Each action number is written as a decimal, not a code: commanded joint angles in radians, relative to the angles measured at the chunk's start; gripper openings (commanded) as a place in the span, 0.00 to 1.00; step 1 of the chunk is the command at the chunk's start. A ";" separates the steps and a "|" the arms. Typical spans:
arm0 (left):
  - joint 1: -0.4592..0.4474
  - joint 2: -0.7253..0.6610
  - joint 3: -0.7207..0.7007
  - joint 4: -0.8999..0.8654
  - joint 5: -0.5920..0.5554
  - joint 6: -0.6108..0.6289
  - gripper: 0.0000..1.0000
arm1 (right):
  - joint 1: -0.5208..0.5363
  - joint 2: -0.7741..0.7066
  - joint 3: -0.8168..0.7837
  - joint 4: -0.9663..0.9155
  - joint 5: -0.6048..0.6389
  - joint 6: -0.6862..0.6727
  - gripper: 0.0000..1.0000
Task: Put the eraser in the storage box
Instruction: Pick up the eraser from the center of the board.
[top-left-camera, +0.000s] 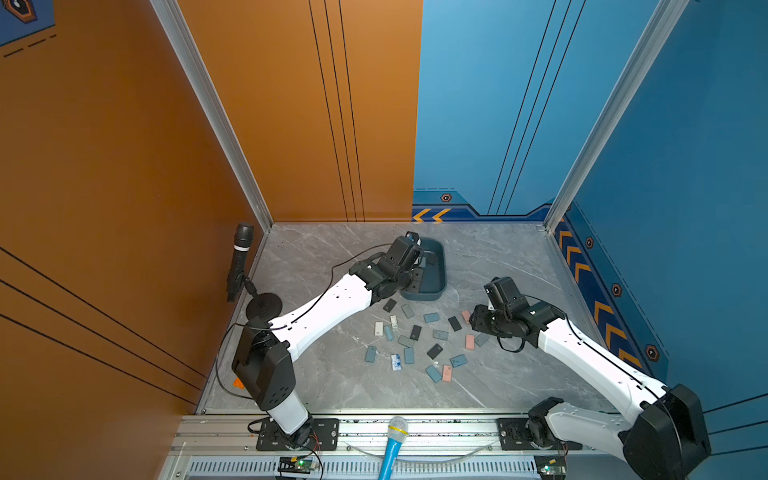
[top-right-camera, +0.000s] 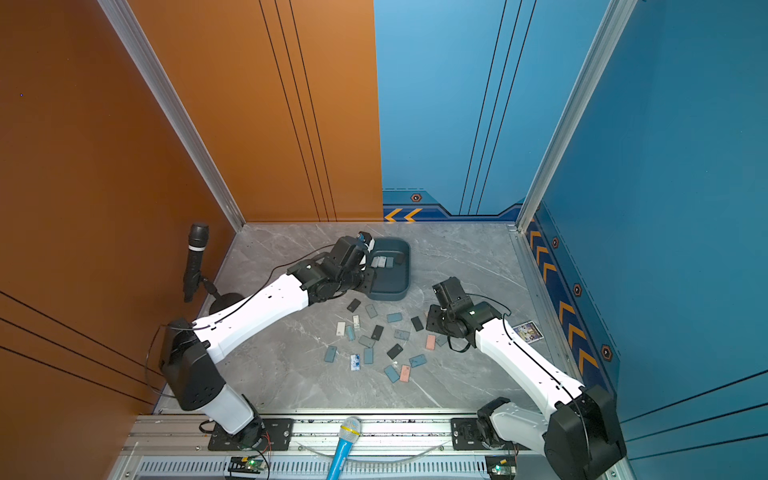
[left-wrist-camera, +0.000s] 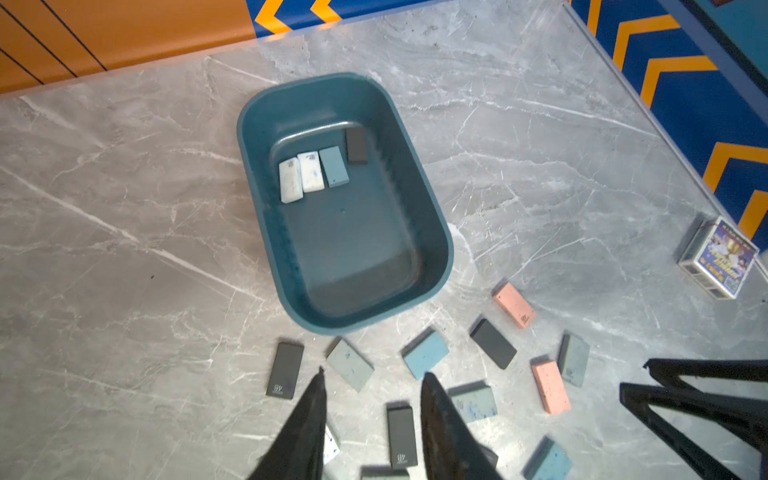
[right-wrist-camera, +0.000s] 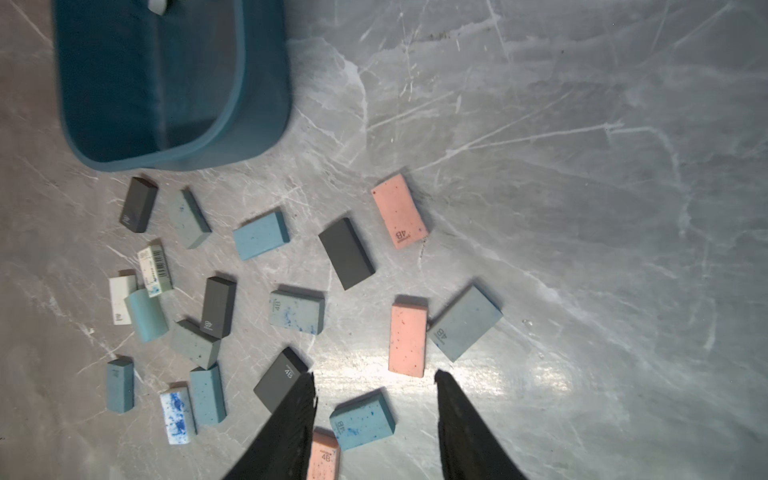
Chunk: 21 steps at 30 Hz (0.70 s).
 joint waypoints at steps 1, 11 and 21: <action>-0.010 -0.069 -0.077 0.051 -0.028 -0.026 0.39 | 0.019 0.034 -0.024 0.009 0.051 0.035 0.50; -0.010 -0.166 -0.240 0.077 -0.030 -0.068 0.39 | 0.034 0.058 -0.087 -0.011 0.119 0.105 0.54; -0.007 -0.185 -0.292 0.080 -0.023 -0.084 0.39 | 0.033 0.053 -0.137 0.076 0.222 0.250 0.56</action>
